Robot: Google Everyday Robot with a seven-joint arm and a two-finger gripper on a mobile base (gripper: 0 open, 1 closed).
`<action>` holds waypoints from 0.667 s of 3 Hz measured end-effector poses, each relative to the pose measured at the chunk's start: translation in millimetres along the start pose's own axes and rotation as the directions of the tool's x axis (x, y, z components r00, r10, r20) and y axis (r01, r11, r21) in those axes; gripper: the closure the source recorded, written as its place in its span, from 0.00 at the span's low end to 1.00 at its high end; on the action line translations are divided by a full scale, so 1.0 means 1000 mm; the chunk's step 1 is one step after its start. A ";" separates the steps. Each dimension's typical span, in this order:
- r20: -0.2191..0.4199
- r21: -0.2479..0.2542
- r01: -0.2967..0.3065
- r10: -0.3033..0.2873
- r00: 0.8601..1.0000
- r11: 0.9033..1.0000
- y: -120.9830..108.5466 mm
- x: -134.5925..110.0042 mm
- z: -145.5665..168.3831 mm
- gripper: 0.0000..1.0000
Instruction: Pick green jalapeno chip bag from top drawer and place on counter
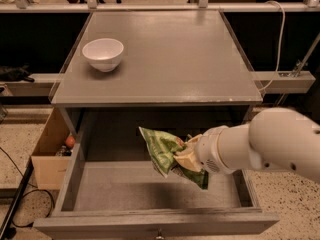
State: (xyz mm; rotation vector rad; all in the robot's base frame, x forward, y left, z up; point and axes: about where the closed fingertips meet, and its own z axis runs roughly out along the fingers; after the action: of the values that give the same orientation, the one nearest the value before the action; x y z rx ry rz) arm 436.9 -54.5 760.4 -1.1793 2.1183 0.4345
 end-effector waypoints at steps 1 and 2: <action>0.018 0.053 0.068 -0.069 0.997 0.996 -0.023 -0.039 -0.070 1.00; 0.046 0.071 0.094 -0.098 0.994 0.993 -0.032 -0.066 -0.093 1.00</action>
Offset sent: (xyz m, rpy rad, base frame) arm 0.0056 -0.0266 0.0739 -0.0286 -0.0782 0.0139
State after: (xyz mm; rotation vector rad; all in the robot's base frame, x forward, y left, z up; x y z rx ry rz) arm 451.7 -83.7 873.7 -1.2129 2.0088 0.3414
